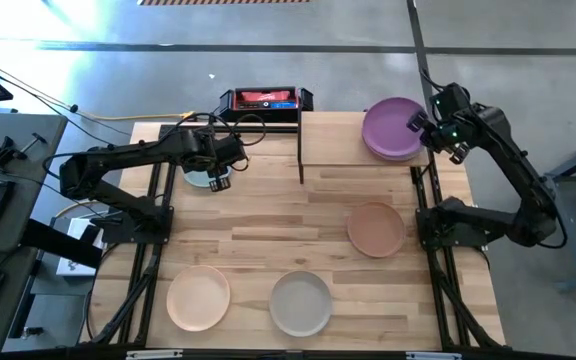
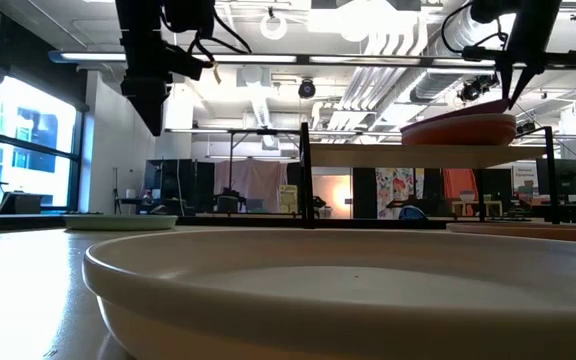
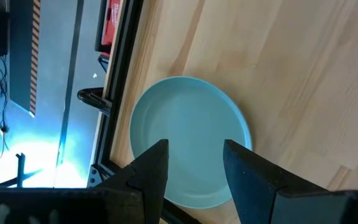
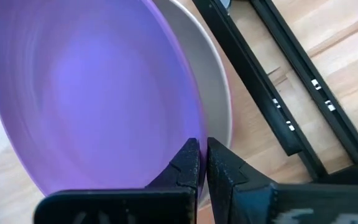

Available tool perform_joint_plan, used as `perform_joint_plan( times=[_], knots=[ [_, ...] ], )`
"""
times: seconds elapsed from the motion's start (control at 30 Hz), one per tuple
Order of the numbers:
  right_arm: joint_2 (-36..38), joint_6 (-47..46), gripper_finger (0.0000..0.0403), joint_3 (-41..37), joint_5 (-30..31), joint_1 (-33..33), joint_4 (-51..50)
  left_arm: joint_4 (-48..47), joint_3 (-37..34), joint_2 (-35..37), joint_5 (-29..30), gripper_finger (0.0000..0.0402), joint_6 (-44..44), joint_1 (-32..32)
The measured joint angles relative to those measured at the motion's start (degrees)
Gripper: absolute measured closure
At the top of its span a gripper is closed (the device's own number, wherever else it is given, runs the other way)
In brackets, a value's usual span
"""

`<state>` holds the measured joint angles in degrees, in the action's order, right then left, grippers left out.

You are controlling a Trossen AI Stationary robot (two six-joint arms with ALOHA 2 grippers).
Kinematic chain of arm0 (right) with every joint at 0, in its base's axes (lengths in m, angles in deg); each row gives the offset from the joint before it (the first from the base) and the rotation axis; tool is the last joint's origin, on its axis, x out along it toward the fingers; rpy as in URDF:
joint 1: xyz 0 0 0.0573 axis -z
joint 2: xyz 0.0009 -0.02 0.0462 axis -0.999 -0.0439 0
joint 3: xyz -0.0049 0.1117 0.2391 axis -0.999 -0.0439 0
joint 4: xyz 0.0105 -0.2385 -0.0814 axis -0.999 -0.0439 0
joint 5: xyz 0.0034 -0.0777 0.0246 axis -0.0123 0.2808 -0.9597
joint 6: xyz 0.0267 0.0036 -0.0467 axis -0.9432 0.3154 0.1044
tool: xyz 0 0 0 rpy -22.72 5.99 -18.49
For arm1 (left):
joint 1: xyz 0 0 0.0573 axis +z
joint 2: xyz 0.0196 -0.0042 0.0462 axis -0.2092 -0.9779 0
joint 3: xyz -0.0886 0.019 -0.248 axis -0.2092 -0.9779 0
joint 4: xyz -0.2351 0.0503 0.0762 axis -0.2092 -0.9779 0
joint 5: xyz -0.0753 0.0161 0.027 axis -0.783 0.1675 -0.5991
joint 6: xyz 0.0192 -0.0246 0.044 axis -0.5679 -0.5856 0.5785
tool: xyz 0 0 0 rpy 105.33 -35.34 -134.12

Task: Place and stack plates onto a shelf
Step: Stack the purple plate on top of the white plate on the shelf

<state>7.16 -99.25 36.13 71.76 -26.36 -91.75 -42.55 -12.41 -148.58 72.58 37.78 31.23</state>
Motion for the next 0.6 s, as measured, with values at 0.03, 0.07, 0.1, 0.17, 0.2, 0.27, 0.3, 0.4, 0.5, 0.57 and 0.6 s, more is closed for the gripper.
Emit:
perform_joint_plan(
  times=[0.03, 0.07, 0.1, 0.17, 0.2, 0.27, 0.3, 0.4, 0.5, 0.57, 0.6],
  knots=[
    [0.00, 0.50, 0.0402, 0.00, 0.01, 0.00, -0.21, 0.00, 0.00, 0.00, 0.00, 0.0257, 0.00, 0.00],
    [0.00, 0.95, 0.0402, 0.00, 0.01, 0.00, -0.23, 0.00, 0.00, 0.00, 0.00, 0.0257, 0.00, 0.00],
    [0.00, 1.22, 0.0402, 0.00, 0.01, 0.00, -0.13, 0.00, 0.00, 0.00, 0.00, 0.0257, 0.00, 0.00],
    [0.00, 1.38, 0.0402, 0.00, 0.00, 0.00, -0.09, 0.00, 0.00, 0.00, 0.00, 0.0257, 0.00, 0.00],
    [0.00, 1.39, 0.0402, 0.00, -0.07, 0.00, -0.09, -0.01, 0.00, 0.00, 0.00, 0.0257, 0.00, 0.00],
    [0.00, 2.11, 0.0402, 0.00, -0.67, 0.00, -0.09, 0.00, 0.00, -0.02, 0.00, 0.0257, 0.00, 0.00],
    [0.00, 2.48, 0.0402, 0.00, -0.88, 0.00, -0.09, -0.02, 0.00, -0.02, 0.00, 0.0257, 0.00, 0.00],
    [0.00, 2.86, 0.0395, 0.00, -1.07, 0.00, -0.12, -0.02, 0.00, -0.02, 0.00, 0.0257, 0.00, 0.00],
    [0.00, 1.35, 0.0378, 0.00, -0.03, -0.02, -0.16, -0.02, 0.00, -0.02, 0.00, 0.0257, -0.02, 0.00],
    [-0.02, 0.04, 0.0367, 0.00, 0.18, 0.00, -0.12, -0.02, 0.00, -0.02, 0.00, 0.0257, -0.02, 0.00],
    [-0.02, 0.05, 0.0362, 0.00, 0.31, 0.00, -0.14, -0.02, 0.00, -0.02, 0.00, 0.0257, -0.02, 0.00]
  ],
)
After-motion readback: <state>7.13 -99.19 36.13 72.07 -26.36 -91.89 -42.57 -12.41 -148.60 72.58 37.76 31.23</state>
